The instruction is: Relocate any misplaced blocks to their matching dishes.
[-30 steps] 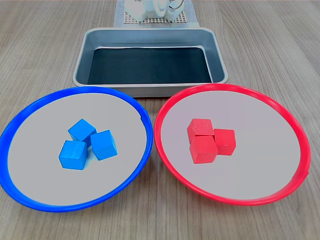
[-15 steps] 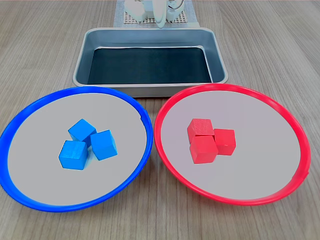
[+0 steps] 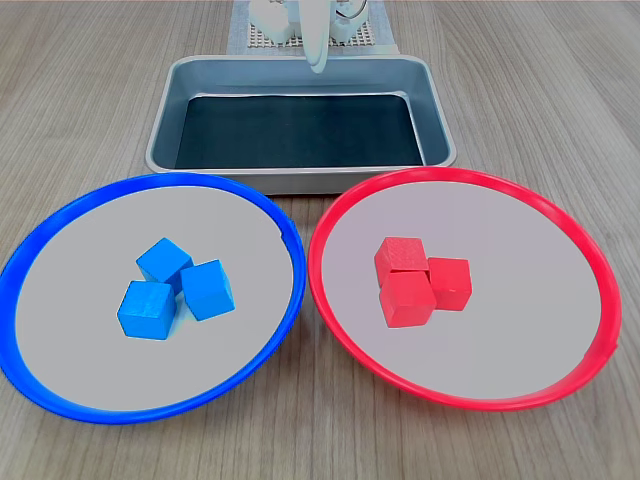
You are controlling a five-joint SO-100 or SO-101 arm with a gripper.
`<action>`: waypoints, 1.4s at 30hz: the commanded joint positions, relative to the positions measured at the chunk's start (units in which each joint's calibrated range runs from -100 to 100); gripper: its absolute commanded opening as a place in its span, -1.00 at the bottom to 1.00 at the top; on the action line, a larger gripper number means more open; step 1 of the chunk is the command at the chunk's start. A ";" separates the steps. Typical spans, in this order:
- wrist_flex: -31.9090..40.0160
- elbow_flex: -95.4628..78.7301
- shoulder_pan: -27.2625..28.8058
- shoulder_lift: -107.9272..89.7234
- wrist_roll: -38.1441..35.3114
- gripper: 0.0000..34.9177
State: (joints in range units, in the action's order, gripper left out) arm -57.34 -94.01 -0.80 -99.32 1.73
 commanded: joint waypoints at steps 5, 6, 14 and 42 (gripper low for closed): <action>0.43 -1.62 0.56 0.34 0.29 -0.98; 0.26 -1.71 0.56 0.34 0.39 -0.98; -0.15 -2.80 0.56 0.34 0.93 -0.98; -0.15 -2.80 1.50 0.34 1.81 -0.98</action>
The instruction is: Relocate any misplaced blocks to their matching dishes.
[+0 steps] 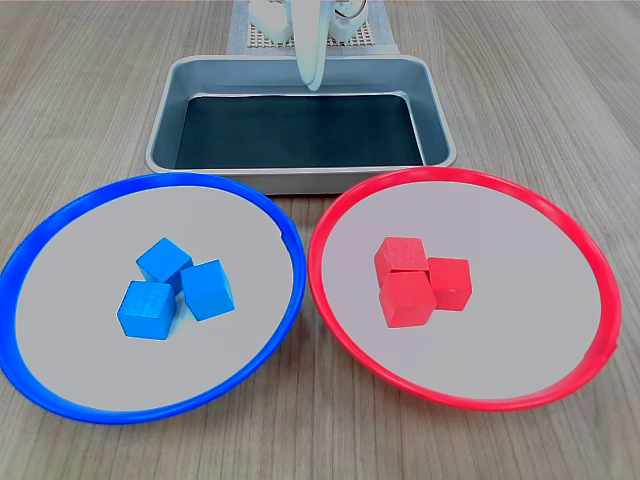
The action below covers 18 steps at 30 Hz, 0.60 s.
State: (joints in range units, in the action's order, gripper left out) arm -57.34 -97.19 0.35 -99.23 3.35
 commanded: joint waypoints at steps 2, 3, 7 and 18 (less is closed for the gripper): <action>-0.15 0.37 0.35 0.26 0.15 -0.98; -0.15 0.37 0.26 0.26 0.10 -0.98; -0.15 0.37 -0.02 0.26 -0.05 -0.98; -0.15 0.37 -0.21 0.26 -0.20 -0.98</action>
